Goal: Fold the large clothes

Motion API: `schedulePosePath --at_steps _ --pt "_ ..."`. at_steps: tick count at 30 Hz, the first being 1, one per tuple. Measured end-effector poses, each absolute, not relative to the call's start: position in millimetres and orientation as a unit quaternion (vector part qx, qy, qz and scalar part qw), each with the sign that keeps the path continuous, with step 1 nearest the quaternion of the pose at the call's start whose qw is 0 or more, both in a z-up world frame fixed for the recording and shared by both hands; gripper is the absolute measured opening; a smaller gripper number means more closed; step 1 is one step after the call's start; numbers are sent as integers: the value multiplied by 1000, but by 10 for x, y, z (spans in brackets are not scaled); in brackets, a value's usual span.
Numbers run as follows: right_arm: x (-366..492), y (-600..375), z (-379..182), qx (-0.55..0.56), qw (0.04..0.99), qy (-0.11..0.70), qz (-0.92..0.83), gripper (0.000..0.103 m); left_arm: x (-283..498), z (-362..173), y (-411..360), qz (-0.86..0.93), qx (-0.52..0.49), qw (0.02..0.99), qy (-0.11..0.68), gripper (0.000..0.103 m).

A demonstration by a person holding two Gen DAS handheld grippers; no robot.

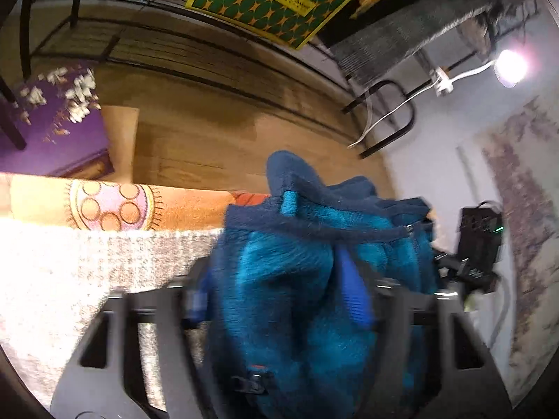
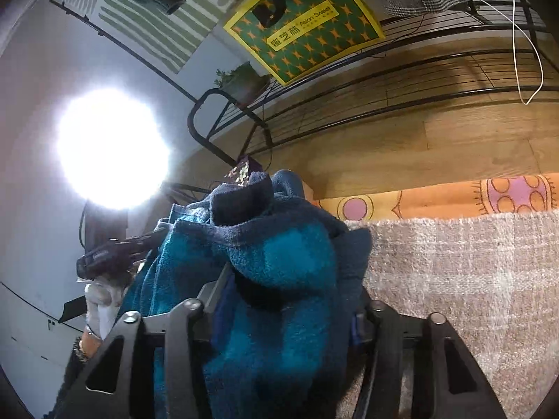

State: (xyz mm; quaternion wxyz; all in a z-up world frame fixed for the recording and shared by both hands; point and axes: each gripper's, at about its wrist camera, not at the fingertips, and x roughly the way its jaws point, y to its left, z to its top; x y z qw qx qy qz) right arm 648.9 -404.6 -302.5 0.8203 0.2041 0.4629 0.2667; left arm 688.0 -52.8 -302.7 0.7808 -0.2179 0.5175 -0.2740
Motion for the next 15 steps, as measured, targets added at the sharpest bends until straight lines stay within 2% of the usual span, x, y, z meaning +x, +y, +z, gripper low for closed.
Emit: schedulePosePath --at_steps 2,5,10,15 --pt "6474 -4040 -3026 204 822 462 265 35 6844 -3033 -545 -276 -222 781 514 34" --pt "6412 -4007 -2944 188 833 449 261 28 6745 -2980 -555 -269 -218 796 496 29" --pt "6263 -3933 -2667 160 853 428 253 23 6584 -2736 -535 -268 -222 813 466 26" --pt "6015 -3823 -2236 138 871 402 248 22 6376 -2256 -494 -278 -223 827 434 25"
